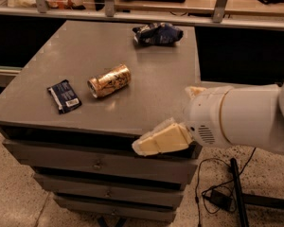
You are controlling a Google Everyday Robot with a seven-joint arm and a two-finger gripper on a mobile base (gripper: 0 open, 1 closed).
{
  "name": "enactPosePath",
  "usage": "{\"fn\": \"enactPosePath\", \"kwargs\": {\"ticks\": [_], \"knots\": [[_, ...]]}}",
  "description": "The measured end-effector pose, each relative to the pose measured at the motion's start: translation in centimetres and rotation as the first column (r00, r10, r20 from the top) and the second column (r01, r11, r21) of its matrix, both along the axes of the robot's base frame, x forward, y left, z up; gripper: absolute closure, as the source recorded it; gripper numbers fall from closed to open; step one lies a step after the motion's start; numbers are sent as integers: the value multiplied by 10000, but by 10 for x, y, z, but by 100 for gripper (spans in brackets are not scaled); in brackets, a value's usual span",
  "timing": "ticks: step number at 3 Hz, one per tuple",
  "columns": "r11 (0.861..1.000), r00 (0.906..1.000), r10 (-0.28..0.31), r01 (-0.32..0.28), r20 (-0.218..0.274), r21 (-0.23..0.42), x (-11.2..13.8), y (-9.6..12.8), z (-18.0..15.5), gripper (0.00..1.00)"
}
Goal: Move rxbar blueberry near blue chip bag
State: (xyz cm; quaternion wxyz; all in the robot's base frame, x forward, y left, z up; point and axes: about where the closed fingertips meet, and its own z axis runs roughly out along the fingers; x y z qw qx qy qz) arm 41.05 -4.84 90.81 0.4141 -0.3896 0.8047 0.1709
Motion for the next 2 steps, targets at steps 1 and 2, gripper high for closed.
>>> {"fn": "enactPosePath", "kwargs": {"ticks": [1, 2], "knots": [[9998, 10000, 30, -31, 75, 206, -1, 13, -7, 0], [9925, 9971, 646, -684, 412, 1010, 11, 60, -19, 0]]}}
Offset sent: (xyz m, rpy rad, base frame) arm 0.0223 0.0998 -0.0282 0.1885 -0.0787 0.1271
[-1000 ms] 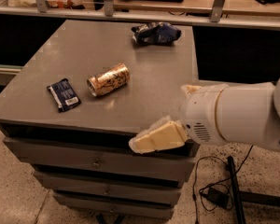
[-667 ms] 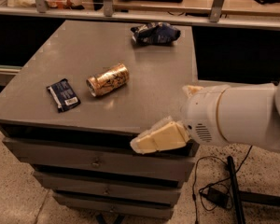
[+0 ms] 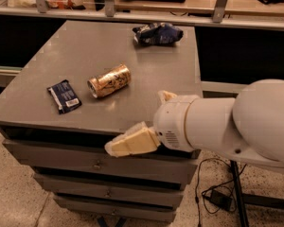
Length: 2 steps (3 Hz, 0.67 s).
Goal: Move rxbar blueberry near blue chip bag
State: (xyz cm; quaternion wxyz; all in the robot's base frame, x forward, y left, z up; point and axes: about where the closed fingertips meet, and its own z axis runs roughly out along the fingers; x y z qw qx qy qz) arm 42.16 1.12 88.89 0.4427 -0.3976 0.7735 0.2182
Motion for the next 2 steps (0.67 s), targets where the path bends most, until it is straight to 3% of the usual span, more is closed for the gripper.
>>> {"fn": "enactPosePath", "kwargs": {"ticks": [1, 2], "knots": [[9952, 9964, 715, -743, 449, 634, 13, 44, -1, 0], [9789, 9839, 1605, -1688, 782, 1152, 20, 97, -19, 0]]}}
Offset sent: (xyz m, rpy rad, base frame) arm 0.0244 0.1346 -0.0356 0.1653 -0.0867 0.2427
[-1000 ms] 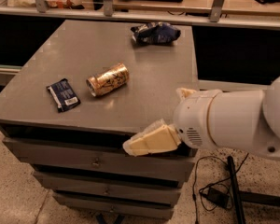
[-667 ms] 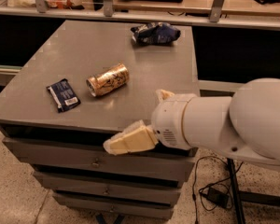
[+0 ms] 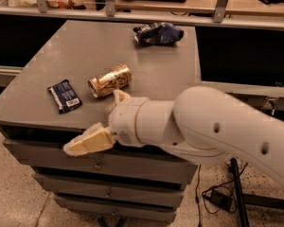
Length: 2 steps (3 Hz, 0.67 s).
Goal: Move rxbar blueberry near blue chip bag
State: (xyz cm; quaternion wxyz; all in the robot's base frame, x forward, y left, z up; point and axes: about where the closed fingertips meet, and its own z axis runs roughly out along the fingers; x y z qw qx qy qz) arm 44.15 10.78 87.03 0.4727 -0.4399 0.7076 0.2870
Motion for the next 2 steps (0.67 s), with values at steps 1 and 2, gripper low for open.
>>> {"fn": "enactPosePath", "kwargs": {"ticks": [1, 2], "knots": [[9990, 9991, 303, -312, 306, 310, 6, 30, -12, 0], [9951, 9977, 58, -125, 681, 978, 21, 55, -22, 0]]}}
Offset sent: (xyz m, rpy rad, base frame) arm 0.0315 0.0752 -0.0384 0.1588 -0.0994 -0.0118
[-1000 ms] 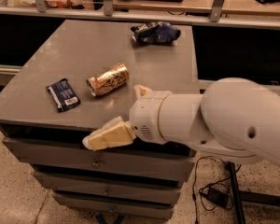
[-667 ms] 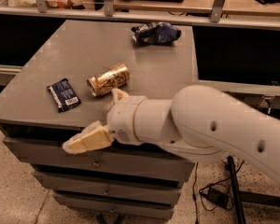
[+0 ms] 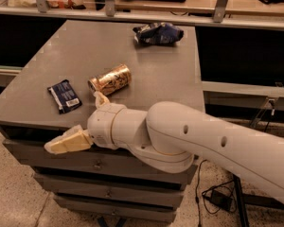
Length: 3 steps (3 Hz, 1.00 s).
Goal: Move rxbar blueberry near blue chip bag
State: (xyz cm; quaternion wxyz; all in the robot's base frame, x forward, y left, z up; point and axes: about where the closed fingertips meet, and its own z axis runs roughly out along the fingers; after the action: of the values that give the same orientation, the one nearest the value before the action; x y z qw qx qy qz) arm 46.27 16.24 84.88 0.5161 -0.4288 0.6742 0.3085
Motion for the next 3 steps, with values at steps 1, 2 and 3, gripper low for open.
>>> {"fn": "enactPosePath", "kwargs": {"ticks": [1, 2, 3], "knots": [[9990, 9997, -154, 146, 186, 423, 8, 13, -6, 0], [9975, 9993, 75, -100, 363, 704, 10, 27, -5, 0], [9956, 9986, 360, -393, 396, 854, 11, 40, -4, 0]]}}
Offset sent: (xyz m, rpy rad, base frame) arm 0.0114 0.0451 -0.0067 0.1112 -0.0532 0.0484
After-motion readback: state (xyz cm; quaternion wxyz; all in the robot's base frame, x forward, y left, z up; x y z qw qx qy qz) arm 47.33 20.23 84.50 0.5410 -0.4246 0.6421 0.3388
